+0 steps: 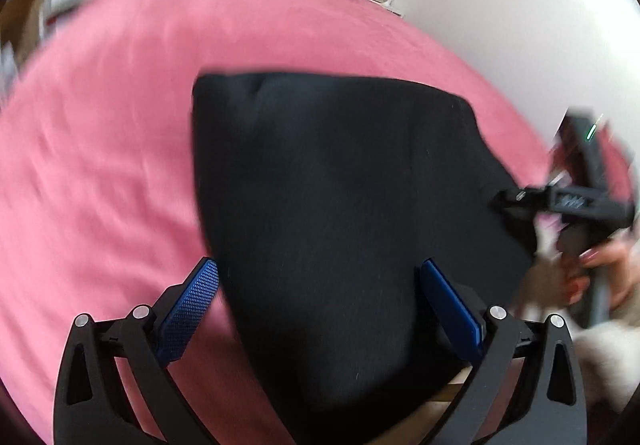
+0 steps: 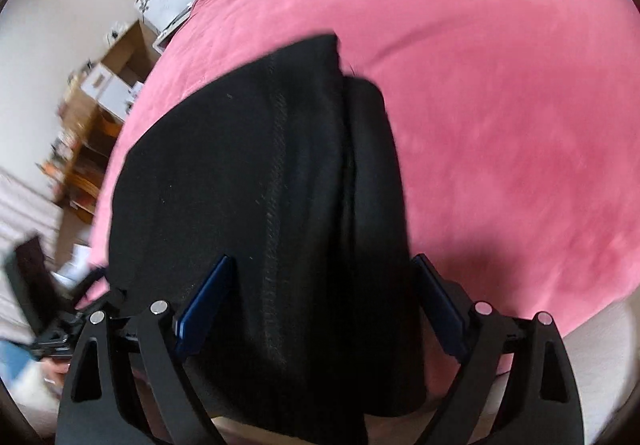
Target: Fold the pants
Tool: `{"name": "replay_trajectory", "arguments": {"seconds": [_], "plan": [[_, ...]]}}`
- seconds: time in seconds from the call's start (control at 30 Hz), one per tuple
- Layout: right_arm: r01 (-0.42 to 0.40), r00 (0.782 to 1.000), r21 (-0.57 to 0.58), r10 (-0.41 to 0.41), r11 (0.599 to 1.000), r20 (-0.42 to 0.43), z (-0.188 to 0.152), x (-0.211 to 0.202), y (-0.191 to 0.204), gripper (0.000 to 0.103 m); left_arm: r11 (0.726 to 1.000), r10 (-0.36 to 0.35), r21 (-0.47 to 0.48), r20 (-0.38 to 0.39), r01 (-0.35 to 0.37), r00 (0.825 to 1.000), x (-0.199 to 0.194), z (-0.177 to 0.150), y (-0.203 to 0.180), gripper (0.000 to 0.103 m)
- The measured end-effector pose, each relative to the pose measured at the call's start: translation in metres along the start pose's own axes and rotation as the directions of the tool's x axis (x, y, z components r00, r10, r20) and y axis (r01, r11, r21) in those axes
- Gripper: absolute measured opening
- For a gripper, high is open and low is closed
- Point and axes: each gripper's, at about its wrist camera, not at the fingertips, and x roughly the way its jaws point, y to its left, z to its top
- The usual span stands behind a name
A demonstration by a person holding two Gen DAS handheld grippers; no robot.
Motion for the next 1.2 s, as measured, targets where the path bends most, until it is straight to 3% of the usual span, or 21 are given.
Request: {"name": "replay_trajectory", "arguments": {"seconds": [0.1, 0.23, 0.33, 0.47, 0.57, 0.7, 0.9, 1.2], "plan": [[-0.106, 0.994, 0.109, 0.108, 0.988, -0.013, -0.001, 0.002, -0.020, 0.090, 0.981, -0.120, -0.155, -0.024, 0.115, 0.992, 0.006, -0.001, 0.024, 0.100], [-0.143, 0.989, 0.137, 0.145, 0.980, -0.008, -0.001, 0.000, -0.025, 0.084, 0.964, -0.224, -0.154, -0.044, 0.215, 0.974, 0.016, 0.000, 0.017, 0.100], [-0.131, 0.991, 0.101, 0.132, 0.986, -0.006, -0.003, -0.003, -0.017, 0.072, 0.981, -0.182, -0.078, -0.072, 0.176, 0.981, 0.021, -0.006, 0.001, 0.099], [-0.143, 0.989, 0.035, 0.141, 0.989, 0.047, -0.007, -0.017, -0.004, 0.057, 0.991, -0.132, -0.039, -0.027, 0.131, 0.991, 0.009, -0.002, -0.006, 0.068], [-0.136, 0.984, -0.046, 0.140, 0.990, 0.107, -0.010, -0.029, 0.013, 0.054, 0.997, -0.077, 0.034, 0.022, 0.076, 0.997, -0.003, 0.005, -0.020, 0.059], [-0.132, 0.972, -0.120, 0.153, 0.984, 0.181, -0.005, -0.041, 0.034, 0.052, 0.987, -0.011, 0.163, 0.128, -0.011, 0.992, -0.023, 0.017, -0.042, 0.058], [-0.161, 0.946, -0.191, 0.206, 0.968, 0.249, 0.027, -0.034, 0.051, 0.052, 0.972, 0.054, 0.210, 0.232, -0.104, 0.971, -0.032, 0.059, -0.037, 0.058], [-0.111, 0.938, -0.262, 0.188, 0.959, 0.291, 0.133, 0.023, 0.081, 0.052, 0.983, 0.122, 0.107, 0.246, -0.152, 0.961, -0.002, 0.138, 0.019, 0.058]]}}
